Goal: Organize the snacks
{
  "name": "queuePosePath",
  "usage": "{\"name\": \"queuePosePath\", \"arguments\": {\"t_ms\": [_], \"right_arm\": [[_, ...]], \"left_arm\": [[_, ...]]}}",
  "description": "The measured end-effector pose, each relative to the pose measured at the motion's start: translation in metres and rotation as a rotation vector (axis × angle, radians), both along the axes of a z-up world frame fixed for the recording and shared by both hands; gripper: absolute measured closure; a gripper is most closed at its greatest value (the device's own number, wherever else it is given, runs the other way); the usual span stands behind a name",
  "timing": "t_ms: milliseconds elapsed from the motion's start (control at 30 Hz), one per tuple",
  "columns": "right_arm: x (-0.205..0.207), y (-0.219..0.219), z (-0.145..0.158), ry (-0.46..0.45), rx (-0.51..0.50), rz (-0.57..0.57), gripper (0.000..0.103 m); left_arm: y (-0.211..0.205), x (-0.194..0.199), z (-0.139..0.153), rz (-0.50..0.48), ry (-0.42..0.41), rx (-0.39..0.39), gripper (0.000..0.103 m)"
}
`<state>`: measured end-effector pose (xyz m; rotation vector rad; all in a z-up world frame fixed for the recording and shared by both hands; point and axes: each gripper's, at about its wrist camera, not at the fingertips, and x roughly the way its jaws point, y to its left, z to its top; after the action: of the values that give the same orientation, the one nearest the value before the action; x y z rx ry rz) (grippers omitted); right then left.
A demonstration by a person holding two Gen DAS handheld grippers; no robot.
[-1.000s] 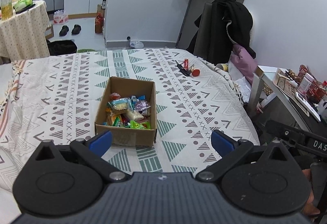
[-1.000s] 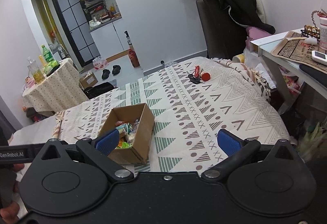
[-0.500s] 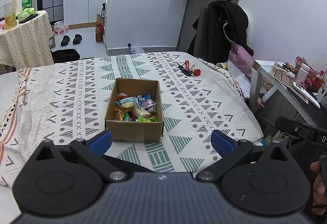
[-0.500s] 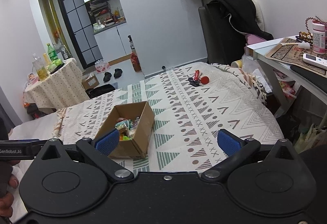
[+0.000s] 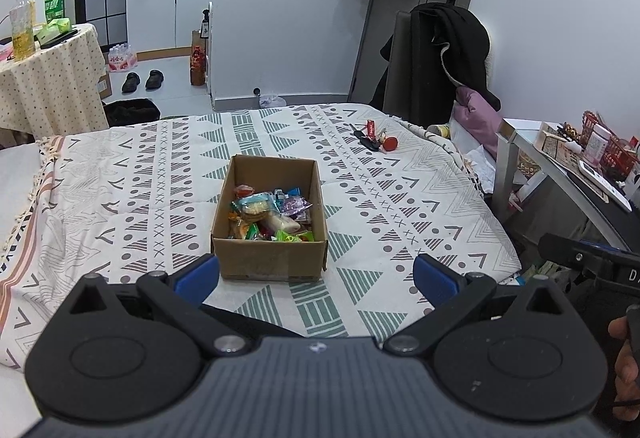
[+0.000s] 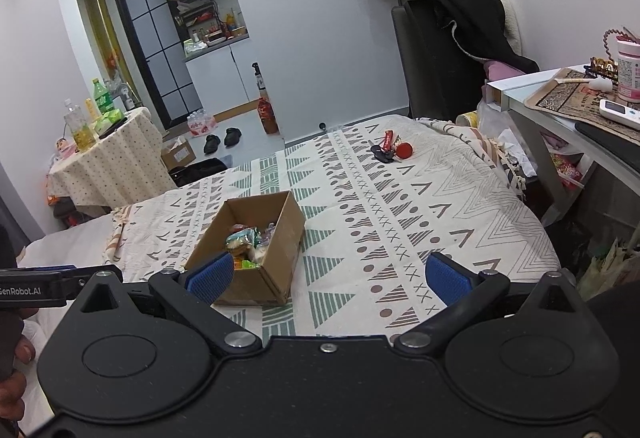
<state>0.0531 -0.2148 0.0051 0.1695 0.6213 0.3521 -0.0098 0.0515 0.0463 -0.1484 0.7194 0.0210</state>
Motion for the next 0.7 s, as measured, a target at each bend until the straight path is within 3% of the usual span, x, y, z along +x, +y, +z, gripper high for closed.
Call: {"name": "queuePosePath", "arguments": {"t_ms": [700], "right_arm": [[-0.0025, 0.0070, 0.0047, -0.006, -0.005, 0.020, 0.000]], "left_arm": [[0.0022, 0.0004, 0.0043, 0.002, -0.007, 0.007, 0.001]]}}
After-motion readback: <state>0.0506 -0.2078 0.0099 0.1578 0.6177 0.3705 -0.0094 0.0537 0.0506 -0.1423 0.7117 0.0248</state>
